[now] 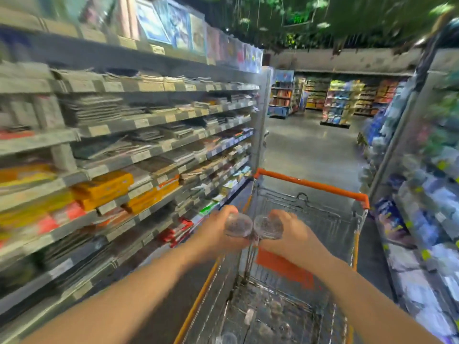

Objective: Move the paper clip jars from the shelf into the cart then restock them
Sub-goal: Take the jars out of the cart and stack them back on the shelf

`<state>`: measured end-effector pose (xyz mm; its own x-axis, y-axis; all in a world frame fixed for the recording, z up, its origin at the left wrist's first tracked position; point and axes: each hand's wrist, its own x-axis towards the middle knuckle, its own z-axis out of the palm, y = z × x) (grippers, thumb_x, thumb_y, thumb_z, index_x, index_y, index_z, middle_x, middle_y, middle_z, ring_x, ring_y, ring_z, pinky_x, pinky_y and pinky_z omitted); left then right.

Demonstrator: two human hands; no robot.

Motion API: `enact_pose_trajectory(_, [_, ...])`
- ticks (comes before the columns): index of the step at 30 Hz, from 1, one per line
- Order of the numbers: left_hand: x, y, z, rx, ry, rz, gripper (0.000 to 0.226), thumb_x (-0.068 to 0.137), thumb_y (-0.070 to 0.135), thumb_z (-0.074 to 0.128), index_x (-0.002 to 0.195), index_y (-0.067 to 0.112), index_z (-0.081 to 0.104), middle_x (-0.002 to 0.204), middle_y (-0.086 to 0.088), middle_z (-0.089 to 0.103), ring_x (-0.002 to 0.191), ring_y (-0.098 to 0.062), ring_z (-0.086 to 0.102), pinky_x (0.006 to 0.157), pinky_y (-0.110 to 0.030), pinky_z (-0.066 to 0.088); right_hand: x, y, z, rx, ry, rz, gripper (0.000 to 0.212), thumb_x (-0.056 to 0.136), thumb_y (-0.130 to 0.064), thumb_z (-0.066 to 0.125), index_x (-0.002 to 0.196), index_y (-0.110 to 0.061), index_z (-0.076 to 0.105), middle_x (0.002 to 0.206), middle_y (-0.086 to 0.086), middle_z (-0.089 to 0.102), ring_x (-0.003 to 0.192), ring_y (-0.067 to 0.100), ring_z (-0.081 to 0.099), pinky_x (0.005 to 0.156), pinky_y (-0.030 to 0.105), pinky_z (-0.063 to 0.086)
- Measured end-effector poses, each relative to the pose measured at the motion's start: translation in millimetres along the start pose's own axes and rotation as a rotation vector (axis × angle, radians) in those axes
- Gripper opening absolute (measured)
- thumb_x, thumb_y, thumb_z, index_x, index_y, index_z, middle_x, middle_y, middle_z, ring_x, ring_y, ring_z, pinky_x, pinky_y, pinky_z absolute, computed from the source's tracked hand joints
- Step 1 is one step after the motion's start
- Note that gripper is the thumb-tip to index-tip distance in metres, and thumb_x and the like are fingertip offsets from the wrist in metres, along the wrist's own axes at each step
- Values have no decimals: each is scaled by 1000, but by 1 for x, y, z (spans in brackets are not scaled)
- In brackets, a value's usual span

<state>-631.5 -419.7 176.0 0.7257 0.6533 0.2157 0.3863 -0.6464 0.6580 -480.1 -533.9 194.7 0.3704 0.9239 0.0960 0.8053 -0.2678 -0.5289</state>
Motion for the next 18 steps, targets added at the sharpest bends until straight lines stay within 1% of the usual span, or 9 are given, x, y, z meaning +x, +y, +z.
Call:
enact_pose_trajectory(2, [-14,-9,-32,-11,40,-71,58,68,45,76,114,35,43,109,13,51,91,-6,50,67,-19,39,5,-32,-3,-26,-17,-87,77,75,-46,71,141,-27,34,134,-6,44,118,11,46,89,20,38])
enact_pose_trajectory(3, [-22,-14,-50,-23,61,-94,59,68,45,75,115,37,41,112,11,52,89,-6,52,69,-21,41,8,-50,-4,-14,-32,-131,78,75,-47,71,141,-28,34,134,-8,44,120,10,46,92,21,38])
enact_pose_trajectory(5, [-43,-27,-88,-46,126,-116,54,69,41,75,110,40,40,107,15,54,84,2,53,66,-12,42,17,-88,1,48,-69,-226,79,73,-48,72,141,-30,35,134,-12,45,121,7,47,95,20,39])
enact_pose_trajectory(7, [-64,-41,-129,-34,201,-134,51,72,34,75,110,39,41,102,21,51,83,9,49,63,-3,37,28,-130,11,78,-86,-333,81,70,-49,73,140,-31,37,132,-15,49,117,2,49,93,18,40])
enact_pose_trajectory(11, [-106,-80,-219,-4,310,-216,58,75,34,73,122,34,40,105,18,51,80,8,46,62,-3,37,51,-227,45,159,-118,-517,78,68,-46,76,135,-39,36,122,-22,48,111,-1,49,86,14,39])
enact_pose_trajectory(13, [-130,-101,-267,7,383,-262,54,75,36,72,118,35,39,99,18,52,75,7,48,60,-6,38,63,-279,64,196,-143,-593,73,68,-44,77,128,-47,35,115,-27,48,107,-1,48,82,11,39])
enact_pose_trajectory(15, [-154,-121,-315,28,448,-301,47,75,36,72,109,35,40,92,19,52,74,7,50,60,-5,40,77,-330,83,243,-174,-649,73,66,-44,77,126,-49,37,118,-23,52,105,3,53,84,19,44])
enact_pose_trajectory(16, [-167,-128,-338,33,470,-326,43,74,34,72,105,34,42,91,17,54,75,5,52,61,-5,41,84,-356,94,274,-190,-669,73,65,-44,77,126,-49,38,118,-20,53,101,3,55,82,21,46])
enact_pose_trajectory(18, [-190,-144,-383,20,523,-370,36,72,32,75,95,35,47,89,14,58,76,2,56,62,-9,45,97,-405,115,328,-208,-719,70,64,-42,78,121,-53,39,115,-18,55,92,-2,56,72,19,46])
